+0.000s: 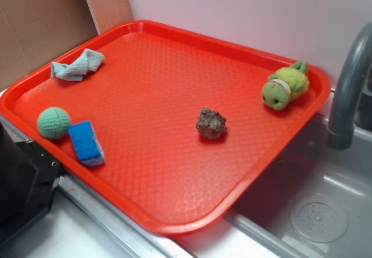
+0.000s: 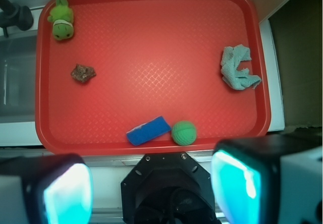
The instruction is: Grab the blue cloth.
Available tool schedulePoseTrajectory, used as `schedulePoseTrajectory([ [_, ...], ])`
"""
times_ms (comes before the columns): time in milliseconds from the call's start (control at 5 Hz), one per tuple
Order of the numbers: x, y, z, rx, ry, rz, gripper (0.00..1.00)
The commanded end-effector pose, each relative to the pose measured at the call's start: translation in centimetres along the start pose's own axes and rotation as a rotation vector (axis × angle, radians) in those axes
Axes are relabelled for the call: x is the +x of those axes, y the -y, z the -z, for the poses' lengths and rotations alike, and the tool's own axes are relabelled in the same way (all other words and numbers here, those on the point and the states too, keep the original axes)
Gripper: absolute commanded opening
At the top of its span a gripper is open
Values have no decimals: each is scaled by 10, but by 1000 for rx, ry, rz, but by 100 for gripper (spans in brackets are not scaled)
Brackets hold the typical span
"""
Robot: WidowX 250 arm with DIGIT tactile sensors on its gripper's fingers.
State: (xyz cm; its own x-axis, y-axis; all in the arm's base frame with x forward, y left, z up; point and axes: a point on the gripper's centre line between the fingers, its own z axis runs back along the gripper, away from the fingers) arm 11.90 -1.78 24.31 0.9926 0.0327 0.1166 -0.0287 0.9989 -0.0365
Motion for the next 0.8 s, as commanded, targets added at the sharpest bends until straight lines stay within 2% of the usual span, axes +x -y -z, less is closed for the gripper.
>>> schedulePoseTrajectory([
  [0, 0, 0, 0, 0, 0, 0, 100],
  [200, 17, -51, 50, 28, -113, -252, 100],
  [400, 53, -109, 97, 118, -23, -497, 100],
  [600, 75, -142, 140, 112, 140, -746, 100],
])
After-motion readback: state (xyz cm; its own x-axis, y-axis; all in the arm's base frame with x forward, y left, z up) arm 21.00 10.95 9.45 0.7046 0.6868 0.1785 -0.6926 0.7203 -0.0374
